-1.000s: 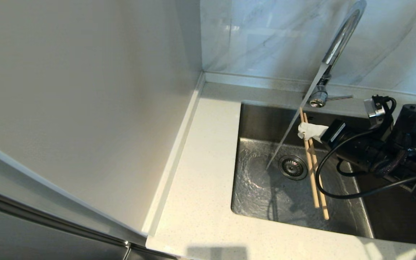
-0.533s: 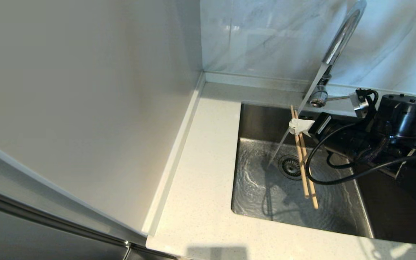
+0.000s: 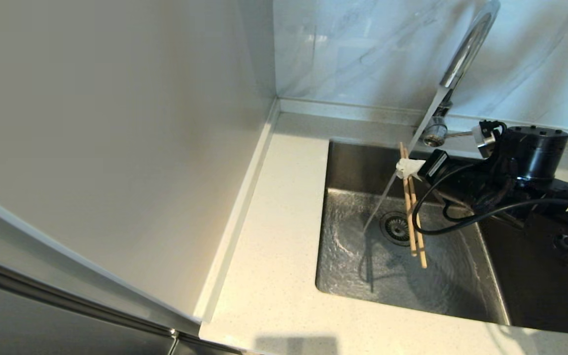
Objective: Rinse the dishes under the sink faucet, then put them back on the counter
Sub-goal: Rinse the chopsticks
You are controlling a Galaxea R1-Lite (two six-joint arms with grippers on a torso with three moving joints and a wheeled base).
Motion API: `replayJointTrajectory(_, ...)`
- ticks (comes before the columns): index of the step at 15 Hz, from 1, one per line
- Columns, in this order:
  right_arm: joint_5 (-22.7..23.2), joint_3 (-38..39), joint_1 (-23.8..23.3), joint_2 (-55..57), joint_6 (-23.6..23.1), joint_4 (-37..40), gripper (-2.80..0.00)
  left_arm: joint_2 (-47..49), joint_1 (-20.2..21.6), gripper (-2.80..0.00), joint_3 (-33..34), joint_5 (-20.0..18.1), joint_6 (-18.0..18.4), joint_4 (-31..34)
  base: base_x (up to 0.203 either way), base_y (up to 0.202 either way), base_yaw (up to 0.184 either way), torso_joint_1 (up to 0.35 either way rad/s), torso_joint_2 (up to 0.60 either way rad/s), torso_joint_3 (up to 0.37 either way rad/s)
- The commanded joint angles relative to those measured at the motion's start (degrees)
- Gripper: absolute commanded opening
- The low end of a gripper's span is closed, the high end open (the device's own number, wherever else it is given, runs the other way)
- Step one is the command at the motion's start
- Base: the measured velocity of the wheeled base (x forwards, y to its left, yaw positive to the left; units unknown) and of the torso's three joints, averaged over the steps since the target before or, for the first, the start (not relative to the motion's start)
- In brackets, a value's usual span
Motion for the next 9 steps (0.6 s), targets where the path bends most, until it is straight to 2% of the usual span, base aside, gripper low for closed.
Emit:
replayJointTrajectory(1,0.10,-1.54,-0.96,1.30,0.22,0.36,-2.80,0.00,0.00,-2.80,0.00,0.00,-0.01,0.00,0.000,0.000,0.000,0.000,0.00,0.000)
replayJointTrajectory(9,0.10,-3.49,-4.42,2.83,0.28,1.78,-2.80,0.00,0.00,-2.80,0.00,0.00,-0.01,0.00,0.000,0.000,0.000,0.000,0.00,0.000)
